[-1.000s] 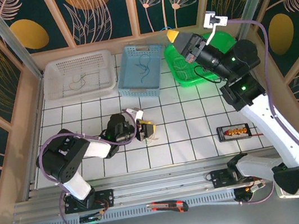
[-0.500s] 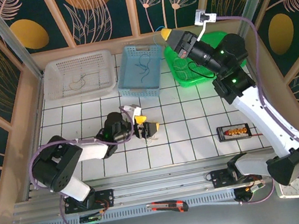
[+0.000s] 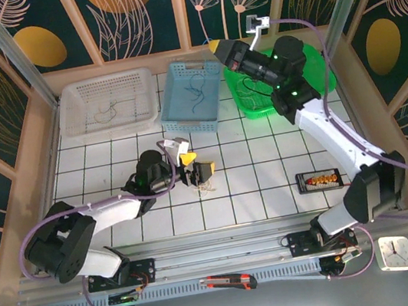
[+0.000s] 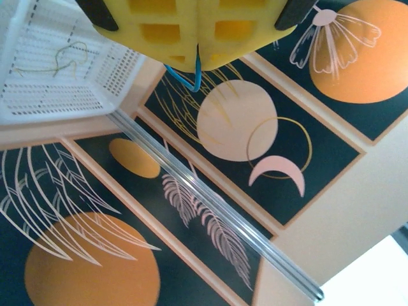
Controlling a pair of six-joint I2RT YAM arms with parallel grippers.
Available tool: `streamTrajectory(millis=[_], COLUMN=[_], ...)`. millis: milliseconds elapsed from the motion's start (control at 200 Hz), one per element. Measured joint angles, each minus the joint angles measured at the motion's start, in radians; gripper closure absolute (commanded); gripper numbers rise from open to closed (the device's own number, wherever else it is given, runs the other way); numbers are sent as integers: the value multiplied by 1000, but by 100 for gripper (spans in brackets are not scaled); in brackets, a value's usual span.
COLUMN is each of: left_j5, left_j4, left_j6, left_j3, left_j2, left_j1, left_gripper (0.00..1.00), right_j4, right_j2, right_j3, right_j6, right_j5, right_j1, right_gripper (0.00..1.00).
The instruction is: Untangle the cables
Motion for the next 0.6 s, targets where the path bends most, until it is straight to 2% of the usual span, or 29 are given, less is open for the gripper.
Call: streamTrajectory(millis=[285, 601], left_j5=[-62, -275], left_j4=[-21, -103], left_j6=[-40, -79], left_j3=[-24, -34], left_j2=[-114, -333], left_j1=[0, 2], left_gripper=[1, 1], right_j4=[47, 109], right_j2=[154, 295], right_j3=[49, 98], right_j6=[16, 56], right_j5=[-42, -66], right_j1=[-9, -9], right_gripper=[100, 100])
